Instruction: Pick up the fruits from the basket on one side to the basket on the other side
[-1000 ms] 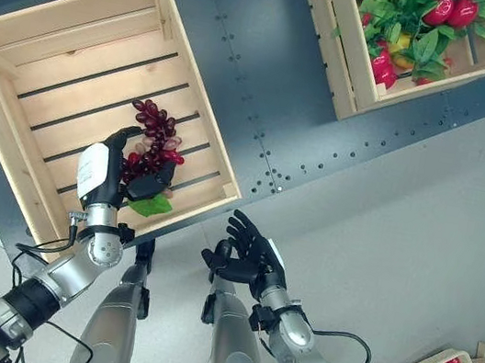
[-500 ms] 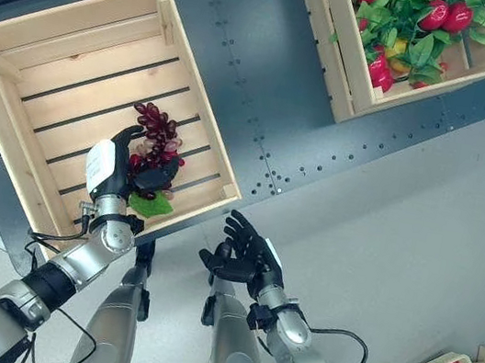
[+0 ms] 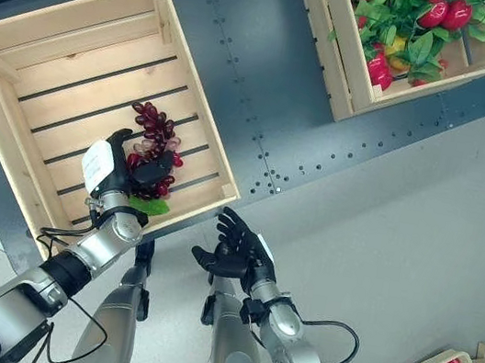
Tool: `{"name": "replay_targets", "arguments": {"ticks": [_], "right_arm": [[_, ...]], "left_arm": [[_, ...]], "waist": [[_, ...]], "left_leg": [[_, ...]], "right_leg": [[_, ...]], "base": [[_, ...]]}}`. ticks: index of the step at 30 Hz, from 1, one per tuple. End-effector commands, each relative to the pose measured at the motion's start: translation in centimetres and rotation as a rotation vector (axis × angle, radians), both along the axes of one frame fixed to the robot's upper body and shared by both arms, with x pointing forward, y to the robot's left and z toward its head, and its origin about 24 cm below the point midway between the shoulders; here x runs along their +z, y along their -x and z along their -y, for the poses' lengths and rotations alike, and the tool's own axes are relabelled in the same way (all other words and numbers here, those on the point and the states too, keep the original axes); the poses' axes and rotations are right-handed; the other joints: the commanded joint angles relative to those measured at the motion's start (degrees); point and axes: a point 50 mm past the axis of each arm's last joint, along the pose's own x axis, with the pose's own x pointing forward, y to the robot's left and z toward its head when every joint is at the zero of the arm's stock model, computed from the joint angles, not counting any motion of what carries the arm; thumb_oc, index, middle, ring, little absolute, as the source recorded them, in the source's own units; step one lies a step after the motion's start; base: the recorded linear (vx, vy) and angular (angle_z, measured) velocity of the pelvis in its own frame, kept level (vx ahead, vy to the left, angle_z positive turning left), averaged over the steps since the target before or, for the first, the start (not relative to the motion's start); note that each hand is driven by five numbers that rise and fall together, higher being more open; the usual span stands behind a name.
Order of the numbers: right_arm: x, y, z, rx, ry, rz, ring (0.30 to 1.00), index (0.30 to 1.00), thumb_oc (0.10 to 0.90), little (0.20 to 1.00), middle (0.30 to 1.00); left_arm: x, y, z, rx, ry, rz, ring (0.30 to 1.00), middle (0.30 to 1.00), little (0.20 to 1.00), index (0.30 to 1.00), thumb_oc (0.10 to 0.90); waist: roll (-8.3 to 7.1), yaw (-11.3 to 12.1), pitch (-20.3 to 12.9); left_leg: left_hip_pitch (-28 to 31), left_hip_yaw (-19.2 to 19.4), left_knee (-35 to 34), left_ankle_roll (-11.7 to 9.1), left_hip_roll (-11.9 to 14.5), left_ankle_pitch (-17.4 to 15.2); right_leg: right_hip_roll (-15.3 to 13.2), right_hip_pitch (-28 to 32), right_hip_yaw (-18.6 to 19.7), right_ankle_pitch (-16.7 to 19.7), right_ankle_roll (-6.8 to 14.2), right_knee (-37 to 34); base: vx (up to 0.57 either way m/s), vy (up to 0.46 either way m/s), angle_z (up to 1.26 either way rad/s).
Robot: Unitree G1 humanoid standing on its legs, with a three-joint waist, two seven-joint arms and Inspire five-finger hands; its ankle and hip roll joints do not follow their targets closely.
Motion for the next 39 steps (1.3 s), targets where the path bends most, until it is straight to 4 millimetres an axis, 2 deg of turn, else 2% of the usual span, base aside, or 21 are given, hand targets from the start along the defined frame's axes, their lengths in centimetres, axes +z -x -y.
{"name": "replay_targets", "arguments": {"ticks": [1, 5, 16, 22, 25, 26, 27, 28, 29, 39], "right_arm": [[2.9, -0.5, -0.6, -0.005, -0.092, 0.131, 0.9, 0.9, 0.8, 0.9, 0.9], [3.0, -0.7, -0.4, 0.0, -0.081, 0.13, 0.9, 0.9, 0.8, 0.9, 0.9], [2.9, -0.9, 0.0, 0.006, -0.059, 0.132, 0.9, 0.9, 0.8, 0.9, 0.9], [2.8, -1.0, 0.1, 0.015, -0.052, 0.129, 0.9, 0.9, 0.8, 0.9, 0.9], [3.0, -1.2, 0.2, 0.021, -0.048, 0.132, 0.9, 0.9, 0.8, 0.9, 0.9], [3.0, -1.3, 0.2, 0.029, -0.046, 0.131, 0.9, 0.9, 0.8, 0.9, 0.9], [3.0, -1.4, 0.2, 0.032, -0.044, 0.133, 0.9, 0.9, 0.8, 0.9, 0.9], [3.0, -1.4, 0.2, 0.036, -0.042, 0.134, 0.9, 0.9, 0.8, 0.9, 0.9], [3.0, -1.4, 0.2, 0.039, -0.041, 0.135, 0.9, 0.9, 0.8, 0.9, 0.9], [2.9, -1.5, 0.0, 0.043, -0.04, 0.144, 0.9, 0.9, 0.8, 0.9, 0.9]], "left_arm": [[-5.3, 2.3, 0.8, 0.048, 0.005, -0.329, 0.9, 0.9, 0.9, 0.9, 0.8], [-5.5, 2.2, 0.5, -0.003, -0.112, -0.429, 0.9, 0.9, 0.9, 0.9, 0.8], [-4.2, 1.1, 0.4, -0.081, -0.257, -0.423, 0.9, 0.9, 0.9, 0.9, 0.8], [-4.2, 0.9, 0.0, -0.146, -0.436, -0.56, 0.9, 0.9, 0.9, 0.9, 0.8], [-3.6, 0.4, -0.2, -0.181, -0.579, -0.612, 0.9, 0.9, 0.9, 0.9, 0.8], [-3.1, 0.0, -0.2, -0.198, -0.649, -0.629, 0.578, 0.578, 0.578, 0.578, 0.585], [-2.9, -0.1, -0.2, -0.199, -0.66, -0.638, 0.516, 0.516, 0.516, 0.516, 0.544], [-2.7, -0.2, -0.1, -0.206, -0.701, -0.643, 0.371, 0.371, 0.371, 0.371, 0.447], [-2.5, -0.4, 0.0, -0.214, -0.732, -0.638, 0.3, 0.3, 0.3, 0.3, 0.4], [-2.9, -0.3, -0.4, -0.204, -0.721, -0.647, 0.3, 0.3, 0.3, 0.3, 0.4]], "waist": [[0.65, -1.7, -0.4], [1.17, -1.88, -0.4], [2.22, -2.48, -0.4], [2.55, -2.71, -0.4], [2.62, -3.04, -0.4], [2.6, -3.29, -0.4], [2.62, -3.38, -0.4], [2.66, -3.5, -0.4], [2.68, -3.59, -0.4], [2.44, -3.62, -0.4]], "left_leg": [[-2.89, -1.47, 4.81, 0.24, -1.4, -3.49], [-2.95, -1.33, 4.85, 0.2, -1.53, -3.38], [-2.73, -0.73, 4.88, -0.05, -1.44, -3.11], [-2.62, -0.61, 4.86, -0.18, -1.35, -3.02], [-2.56, -0.22, 4.82, -0.24, -1.26, -3.11], [-2.58, -0.11, 4.88, -0.29, -1.16, -3.12], [-2.65, -0.01, 4.9, -0.34, -1.11, -3.11], [-2.68, 0.03, 4.93, -0.4, -1.09, -3.1], [-2.66, 0.05, 4.92, -0.42, -1.07, -3.11], [-2.57, 0.28, 4.81, -0.46, -0.92, -3.32]], "right_leg": [[0.87, -3.49, -0.39, 0.13, 1.21, 4.93], [0.72, -3.58, -0.21, 0.07, 1.18, 4.99], [0.44, -3.35, -0.09, 0.13, 1.24, 4.79], [0.37, -3.43, -0.11, 0.11, 1.31, 5.06], [0.45, -3.47, 0.07, 0.03, 1.32, 5.01], [0.47, -3.55, 0.14, 0.0, 1.33, 5.11], [0.49, -3.59, 0.18, 0.02, 1.33, 5.07], [0.54, -3.58, 0.28, 0.03, 1.33, 5.03], [0.55, -3.58, 0.34, 0.03, 1.35, 5.02], [0.7, -3.45, 0.35, -0.02, 1.56, 4.81]], "base": [[0.0, 0.0, 0.0], [0.0, 0.018, 0.0], [0.0, 0.006, -0.01], [0.0, 0.0, 0.0], [0.0, 0.0, 0.0], [0.0, 0.0, 0.0], [0.0, 0.019, -0.03], [0.0, 0.013, -0.05], [0.0, 0.016, -0.07], [0.0, 0.005, -0.04]]}}
